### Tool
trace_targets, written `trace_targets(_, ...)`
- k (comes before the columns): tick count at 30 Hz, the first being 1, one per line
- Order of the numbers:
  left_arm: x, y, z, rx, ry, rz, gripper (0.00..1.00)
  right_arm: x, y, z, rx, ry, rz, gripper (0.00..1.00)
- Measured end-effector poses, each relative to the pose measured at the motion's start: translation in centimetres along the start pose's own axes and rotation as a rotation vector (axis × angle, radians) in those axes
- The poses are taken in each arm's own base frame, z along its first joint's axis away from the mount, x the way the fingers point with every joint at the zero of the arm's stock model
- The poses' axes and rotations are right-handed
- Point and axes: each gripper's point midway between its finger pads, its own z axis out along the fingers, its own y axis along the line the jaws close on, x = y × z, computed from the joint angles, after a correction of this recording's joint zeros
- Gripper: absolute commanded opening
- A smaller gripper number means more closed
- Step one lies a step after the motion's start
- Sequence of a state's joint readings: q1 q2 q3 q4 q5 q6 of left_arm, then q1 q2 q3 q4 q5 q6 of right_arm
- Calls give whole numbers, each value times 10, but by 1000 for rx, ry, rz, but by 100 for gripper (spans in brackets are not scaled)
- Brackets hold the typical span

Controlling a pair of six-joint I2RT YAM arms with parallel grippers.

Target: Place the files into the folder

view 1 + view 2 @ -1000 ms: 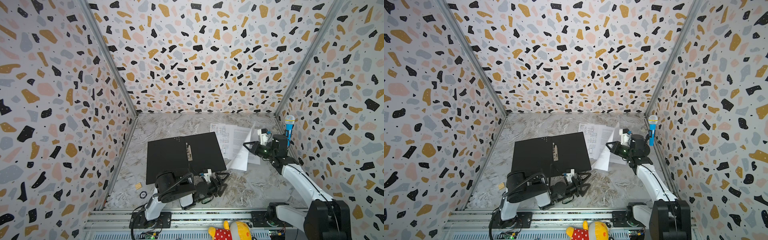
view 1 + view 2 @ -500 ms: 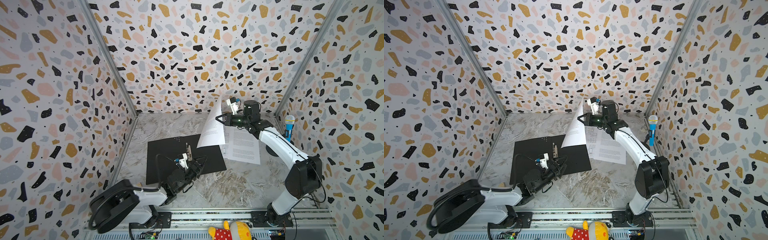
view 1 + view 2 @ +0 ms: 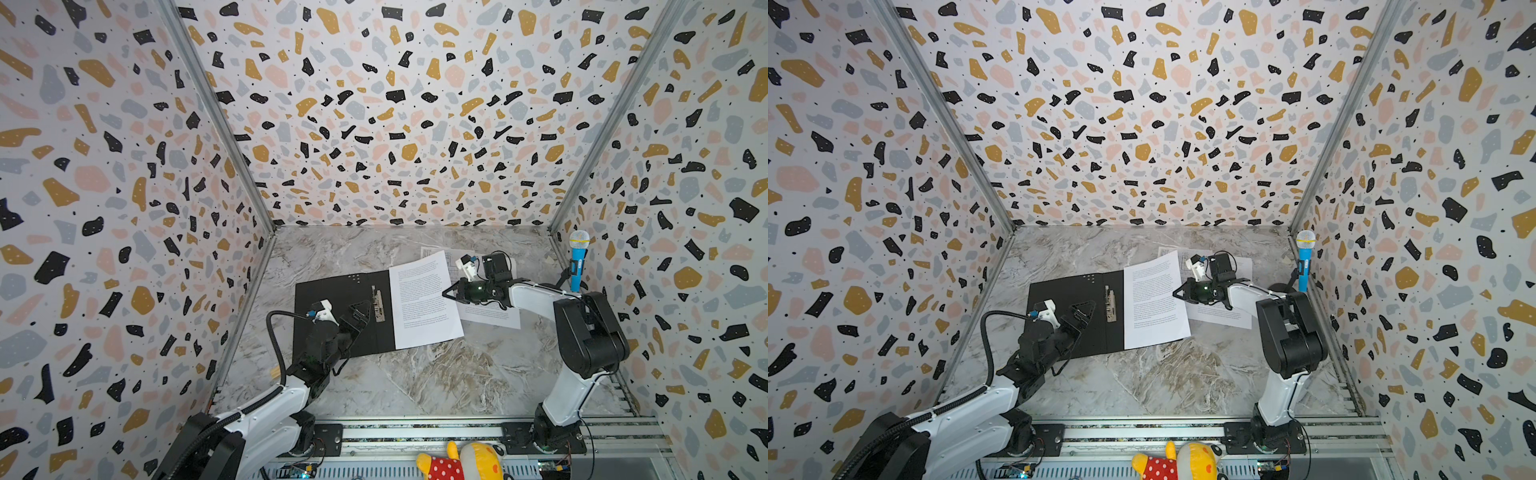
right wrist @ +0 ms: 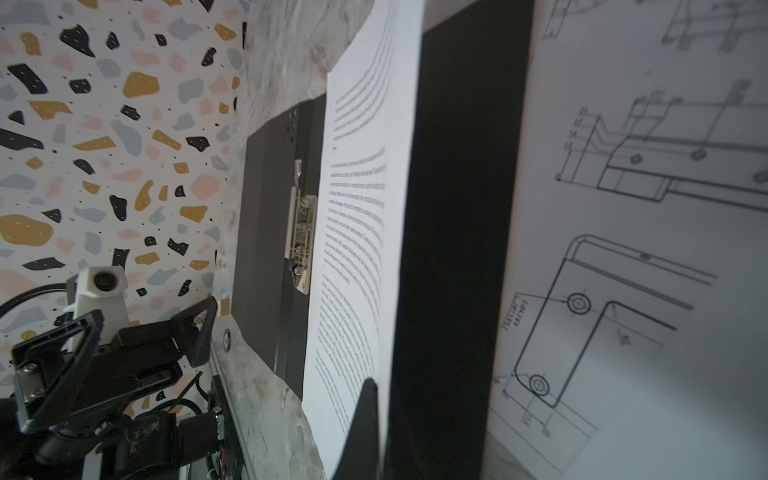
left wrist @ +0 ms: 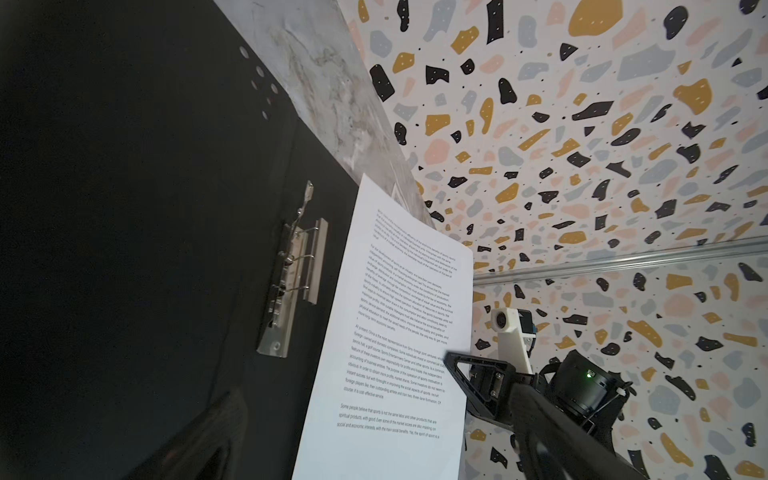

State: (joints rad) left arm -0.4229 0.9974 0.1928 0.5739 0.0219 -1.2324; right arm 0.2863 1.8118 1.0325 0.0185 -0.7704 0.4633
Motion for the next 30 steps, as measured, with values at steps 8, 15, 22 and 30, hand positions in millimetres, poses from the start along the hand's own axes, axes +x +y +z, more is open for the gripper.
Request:
trace_targets(8, 2, 28, 10, -82, 60, 49, 100, 11, -21, 20, 12, 40, -11, 0)
trace_targets(15, 8, 32, 18, -97, 114, 88, 100, 18, -33, 31, 10, 65, 16, 0)
trace_targets(22, 7, 23, 24, -74, 126, 126, 100, -6, 3, 33, -106, 28, -129, 0)
trace_targets(30, 17, 35, 30, -95, 172, 122, 100, -5, 37, 39, -222, 41, -264, 0)
